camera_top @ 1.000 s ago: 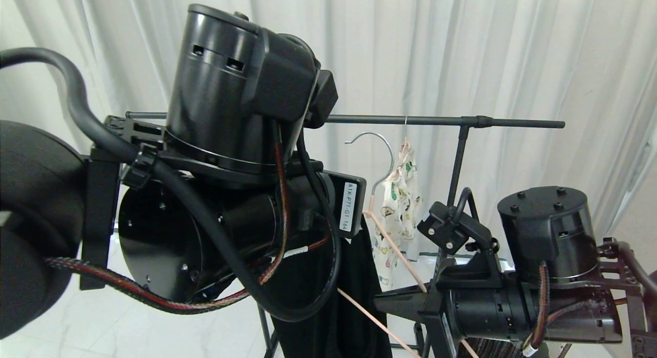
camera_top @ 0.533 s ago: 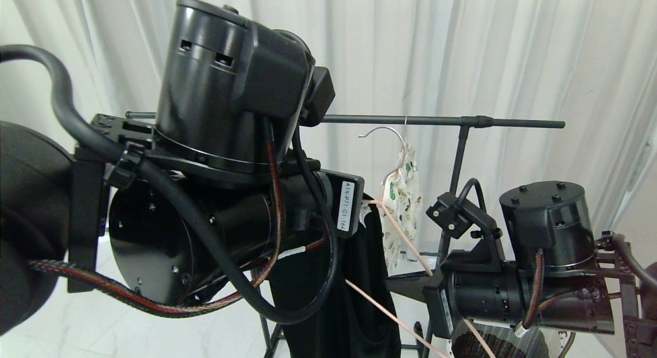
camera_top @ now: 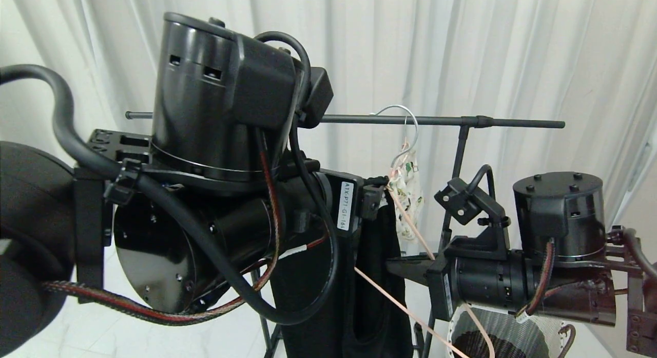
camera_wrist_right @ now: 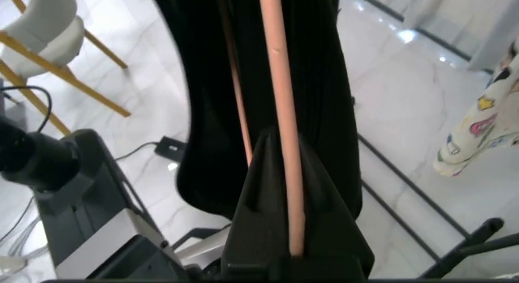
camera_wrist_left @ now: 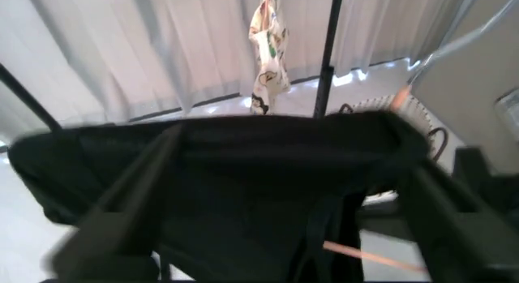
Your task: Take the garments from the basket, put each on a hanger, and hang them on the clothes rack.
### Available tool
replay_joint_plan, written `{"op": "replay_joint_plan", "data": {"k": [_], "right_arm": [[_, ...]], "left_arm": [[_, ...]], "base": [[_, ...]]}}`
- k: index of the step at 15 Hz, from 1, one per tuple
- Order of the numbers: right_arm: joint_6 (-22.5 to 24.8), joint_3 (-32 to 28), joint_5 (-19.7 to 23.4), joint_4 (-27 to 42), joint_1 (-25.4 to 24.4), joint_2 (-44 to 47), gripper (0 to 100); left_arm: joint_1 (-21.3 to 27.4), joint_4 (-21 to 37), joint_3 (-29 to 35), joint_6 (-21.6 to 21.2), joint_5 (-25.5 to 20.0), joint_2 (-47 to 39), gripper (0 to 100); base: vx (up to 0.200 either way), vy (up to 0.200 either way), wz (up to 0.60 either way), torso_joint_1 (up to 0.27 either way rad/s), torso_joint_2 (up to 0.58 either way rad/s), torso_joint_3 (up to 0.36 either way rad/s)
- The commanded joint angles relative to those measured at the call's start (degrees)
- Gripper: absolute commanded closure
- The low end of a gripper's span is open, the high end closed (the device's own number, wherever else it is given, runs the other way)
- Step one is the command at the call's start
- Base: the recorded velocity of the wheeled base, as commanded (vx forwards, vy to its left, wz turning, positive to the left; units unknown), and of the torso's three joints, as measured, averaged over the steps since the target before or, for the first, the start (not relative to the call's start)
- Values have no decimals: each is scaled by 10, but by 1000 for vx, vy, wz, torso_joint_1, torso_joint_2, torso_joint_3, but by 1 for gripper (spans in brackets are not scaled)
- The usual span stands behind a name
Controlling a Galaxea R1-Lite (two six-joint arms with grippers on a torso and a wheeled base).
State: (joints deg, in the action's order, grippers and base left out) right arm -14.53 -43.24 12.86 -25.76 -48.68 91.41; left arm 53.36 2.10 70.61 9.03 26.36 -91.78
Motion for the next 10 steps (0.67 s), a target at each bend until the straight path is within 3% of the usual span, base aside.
{"op": "replay_joint_plan", "data": {"k": [1,6,10], "right_arm": [[8,1,-2,-2,9,0,100],[21,3,-20,-40,28,11,100],[21,16,-39,-83,28,18,100]], "left_arm": [[-4,-15,-14,0,0,6,0],[-10,-25,-30,-16,0,23,0],[-7,-30,-103,-42,-1,66,0]], "base": [[0,0,0,0,0,0],[0,0,0,0,0,0],[0,0,0,0,0,0]]}}
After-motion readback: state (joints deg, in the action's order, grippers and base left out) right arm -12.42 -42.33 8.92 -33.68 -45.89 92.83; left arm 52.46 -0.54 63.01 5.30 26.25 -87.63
